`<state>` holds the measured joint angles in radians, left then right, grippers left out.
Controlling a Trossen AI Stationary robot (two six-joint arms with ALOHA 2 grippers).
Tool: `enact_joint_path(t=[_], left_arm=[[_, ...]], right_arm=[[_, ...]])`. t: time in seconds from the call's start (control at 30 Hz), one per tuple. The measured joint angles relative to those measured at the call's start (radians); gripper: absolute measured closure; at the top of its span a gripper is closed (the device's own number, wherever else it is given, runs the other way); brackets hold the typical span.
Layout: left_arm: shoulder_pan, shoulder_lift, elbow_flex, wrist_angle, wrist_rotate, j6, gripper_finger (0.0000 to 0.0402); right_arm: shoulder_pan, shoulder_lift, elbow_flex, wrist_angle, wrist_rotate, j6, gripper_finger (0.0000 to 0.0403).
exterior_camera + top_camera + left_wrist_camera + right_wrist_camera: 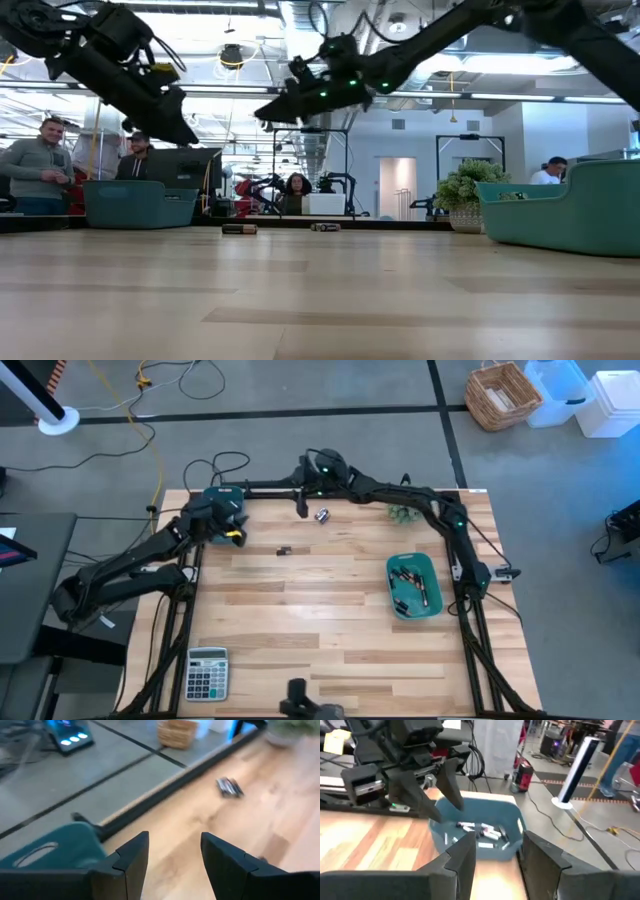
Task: Sort batteries
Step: Put the brown-block battery into the green bin
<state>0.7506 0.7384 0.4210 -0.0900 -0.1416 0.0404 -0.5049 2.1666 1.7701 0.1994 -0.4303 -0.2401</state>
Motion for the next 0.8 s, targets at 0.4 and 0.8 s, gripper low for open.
enact_joint_path(t=[0.4, 0.8], left_arm=[[-0.076, 0.237, 0.0, 0.179, 0.179, 0.137, 0.0255], [-0.149, 0.524, 0.103, 0.234, 0.226, 0.205, 0.0275]], right_arm=[[-0.001, -0.393, -0.505, 0.165, 0.155, -0.008, 0.0232], [0.007, -0.834, -0.937, 0.239, 0.311, -0.023, 0.0232]])
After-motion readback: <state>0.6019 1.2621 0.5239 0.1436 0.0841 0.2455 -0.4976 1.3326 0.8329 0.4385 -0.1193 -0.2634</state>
